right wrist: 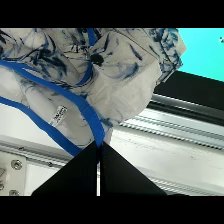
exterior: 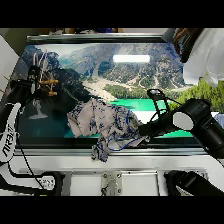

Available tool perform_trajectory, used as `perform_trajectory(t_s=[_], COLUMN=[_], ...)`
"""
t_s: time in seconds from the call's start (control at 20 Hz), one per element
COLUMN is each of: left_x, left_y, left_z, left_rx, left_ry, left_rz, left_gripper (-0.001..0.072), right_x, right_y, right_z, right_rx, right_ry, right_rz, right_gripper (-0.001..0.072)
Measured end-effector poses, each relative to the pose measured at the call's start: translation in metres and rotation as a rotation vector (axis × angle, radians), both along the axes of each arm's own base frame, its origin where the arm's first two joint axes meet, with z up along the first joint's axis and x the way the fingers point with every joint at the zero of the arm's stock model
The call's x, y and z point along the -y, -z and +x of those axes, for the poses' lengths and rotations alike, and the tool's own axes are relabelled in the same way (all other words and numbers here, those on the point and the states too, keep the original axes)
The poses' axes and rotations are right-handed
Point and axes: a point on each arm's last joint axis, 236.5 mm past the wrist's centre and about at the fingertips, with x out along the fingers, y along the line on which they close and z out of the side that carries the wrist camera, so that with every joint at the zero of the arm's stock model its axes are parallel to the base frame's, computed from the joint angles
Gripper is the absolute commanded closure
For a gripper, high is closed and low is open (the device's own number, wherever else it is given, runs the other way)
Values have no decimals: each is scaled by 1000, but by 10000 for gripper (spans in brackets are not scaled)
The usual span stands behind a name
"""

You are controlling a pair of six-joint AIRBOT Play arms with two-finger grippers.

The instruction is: Fold the clothes and pants, and hang the long-sleeved shirts on hangers.

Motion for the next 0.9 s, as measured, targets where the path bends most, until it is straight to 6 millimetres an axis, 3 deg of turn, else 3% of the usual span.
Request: perform_trajectory(t_s=[0.35,0.5,0.65,0.9], left_x=[20,37,84,187], left_y=[-33,-61,-85,-106], left_z=[-2,-10,-33,-105], left_rx=[39,52,-2,-143], left_ry=[31,80,276,738], left_rz=[10,18,-39,-336], left_gripper=[691,692,692,690], right_x=[0,0,0,0], right_y=[0,0,0,0], right_z=[0,0,0,0], right_rx=[0,0,0,0], right_ry=[0,0,0,0], right_rz=[0,0,-1,0], right_gripper=[697,697,697,697])
